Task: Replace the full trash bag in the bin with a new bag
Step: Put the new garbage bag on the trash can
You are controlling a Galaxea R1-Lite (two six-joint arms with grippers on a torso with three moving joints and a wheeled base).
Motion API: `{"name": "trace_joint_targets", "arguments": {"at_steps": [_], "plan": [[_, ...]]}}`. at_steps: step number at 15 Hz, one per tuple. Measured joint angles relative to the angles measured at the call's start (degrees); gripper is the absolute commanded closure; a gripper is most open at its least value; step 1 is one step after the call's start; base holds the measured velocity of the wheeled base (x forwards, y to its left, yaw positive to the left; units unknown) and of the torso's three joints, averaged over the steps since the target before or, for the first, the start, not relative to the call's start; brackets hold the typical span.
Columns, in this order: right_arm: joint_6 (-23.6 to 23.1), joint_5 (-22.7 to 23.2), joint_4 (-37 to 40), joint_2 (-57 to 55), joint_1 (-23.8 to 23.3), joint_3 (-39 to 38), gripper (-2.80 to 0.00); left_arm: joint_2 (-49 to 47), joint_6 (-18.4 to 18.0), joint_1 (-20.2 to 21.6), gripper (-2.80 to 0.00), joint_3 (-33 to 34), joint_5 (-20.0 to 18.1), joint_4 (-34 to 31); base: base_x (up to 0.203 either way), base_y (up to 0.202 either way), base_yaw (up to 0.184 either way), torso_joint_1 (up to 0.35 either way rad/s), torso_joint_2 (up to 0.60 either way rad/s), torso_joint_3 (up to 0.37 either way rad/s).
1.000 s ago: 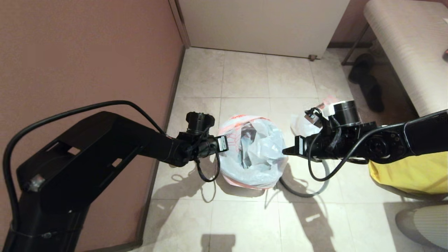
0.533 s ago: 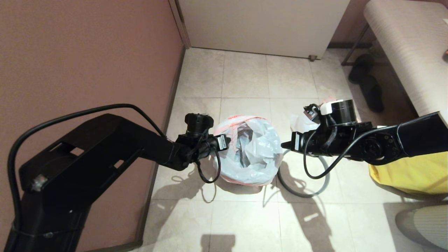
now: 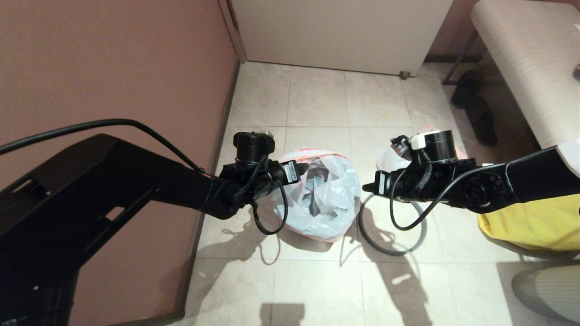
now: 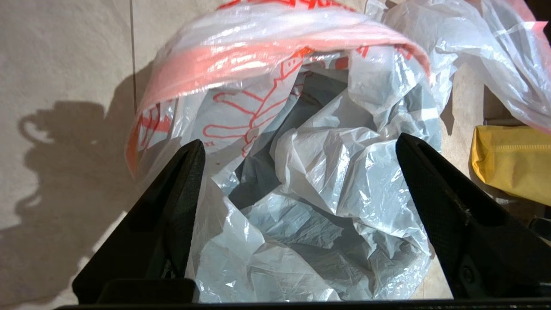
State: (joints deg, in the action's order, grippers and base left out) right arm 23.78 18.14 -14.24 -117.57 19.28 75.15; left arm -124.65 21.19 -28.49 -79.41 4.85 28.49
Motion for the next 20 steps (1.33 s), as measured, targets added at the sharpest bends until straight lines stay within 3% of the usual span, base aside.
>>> {"name": "trace_joint_targets", "arguments": {"at_steps": [3, 7, 12, 16, 20], "plan": [[0.0, -0.8, 0.2, -0.4, 0.0, 0.6, 0.0, 1.6, -3.9, 0.1, 0.0, 0.4, 0.0, 0.0, 0.0, 0.0, 0.0, 0.0, 0.0, 0.0], [0.1, -0.8, 0.2, 0.8, -0.3, 0.6, 0.0, -0.2, -13.4, -2.4, 0.0, -6.2, -0.3, -2.8, 0.0, 0.0, 0.0, 0.0, 0.0, 0.0], [0.0, -1.0, 0.2, 2.3, -0.2, -0.1, 0.0, -6.5, -14.2, -4.0, 0.0, -18.5, -0.2, -10.1, 0.0, 0.0, 0.0, 0.0, 0.0, 0.0], [-0.1, -3.9, 0.1, 3.3, 0.8, -0.5, 0.0, -10.7, -14.3, -3.5, 0.0, -20.8, -0.2, -10.6, 0.0, 0.0, 0.0, 0.0, 0.0, 0.0], [-0.1, -5.4, 0.0, 4.8, 2.4, -1.3, 0.0, -16.2, -16.3, -1.4, 0.0, -29.0, -0.2, -12.6, 0.0, 0.0, 0.0, 0.0, 0.0, 0.0]]}}
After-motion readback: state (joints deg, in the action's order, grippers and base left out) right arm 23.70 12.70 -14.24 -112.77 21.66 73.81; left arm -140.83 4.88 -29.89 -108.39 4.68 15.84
